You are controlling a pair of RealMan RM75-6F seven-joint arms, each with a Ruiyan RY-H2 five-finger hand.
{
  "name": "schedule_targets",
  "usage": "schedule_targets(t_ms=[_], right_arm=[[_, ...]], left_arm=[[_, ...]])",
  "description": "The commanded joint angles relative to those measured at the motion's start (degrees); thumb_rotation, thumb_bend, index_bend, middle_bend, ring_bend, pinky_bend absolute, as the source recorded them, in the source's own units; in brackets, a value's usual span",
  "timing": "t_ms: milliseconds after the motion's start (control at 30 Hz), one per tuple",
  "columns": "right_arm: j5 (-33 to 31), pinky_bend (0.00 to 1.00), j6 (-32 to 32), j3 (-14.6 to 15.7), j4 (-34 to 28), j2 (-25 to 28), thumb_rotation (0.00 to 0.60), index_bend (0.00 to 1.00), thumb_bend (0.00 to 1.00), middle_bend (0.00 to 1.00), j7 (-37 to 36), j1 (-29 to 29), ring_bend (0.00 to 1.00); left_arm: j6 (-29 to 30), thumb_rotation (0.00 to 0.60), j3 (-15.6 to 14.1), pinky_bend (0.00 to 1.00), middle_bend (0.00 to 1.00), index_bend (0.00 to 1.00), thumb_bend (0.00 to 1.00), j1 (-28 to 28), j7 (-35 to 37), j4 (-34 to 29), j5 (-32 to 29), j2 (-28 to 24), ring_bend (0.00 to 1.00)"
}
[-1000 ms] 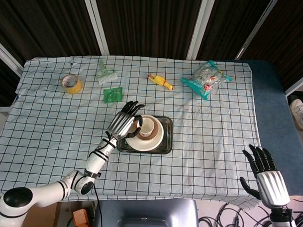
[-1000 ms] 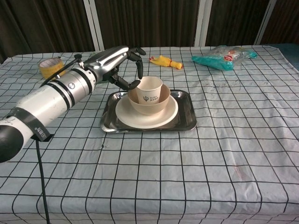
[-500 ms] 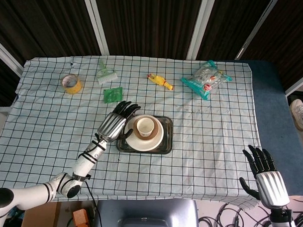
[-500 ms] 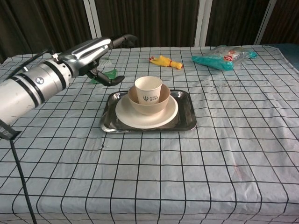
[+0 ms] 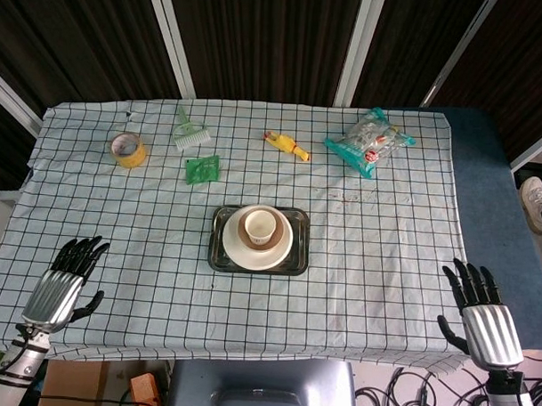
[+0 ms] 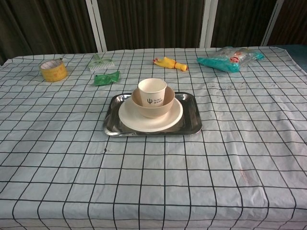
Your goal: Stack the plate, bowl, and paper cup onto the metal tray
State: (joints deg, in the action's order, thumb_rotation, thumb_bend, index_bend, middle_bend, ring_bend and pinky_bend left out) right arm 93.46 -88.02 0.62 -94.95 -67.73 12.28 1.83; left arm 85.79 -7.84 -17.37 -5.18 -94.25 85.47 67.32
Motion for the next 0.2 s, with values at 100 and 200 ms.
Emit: schedule_targets(t_ms=[100, 200], right_arm=[[-0.27, 0.0, 0.01, -0.4, -0.34, -0.16, 0.6, 0.0, 0.26, 0.0, 0.76, -0.02, 0.0], [-0.1, 0.0, -0.1, -0.38, -0.18, -0.4, 0.6, 0.0, 0.26, 0.0, 1.17, -0.08, 0.0]], left_arm=[[5.83, 0.6, -1.03, 0.04, 0.0, 0.0, 0.38, 5.29, 2.6, 4.82, 3.3, 0.36, 0.0], [6.41, 0.6, -0.31, 0.04, 0.0, 0.0, 0.38, 5.97, 3.2, 5.17, 4.07, 0.3, 0.0]])
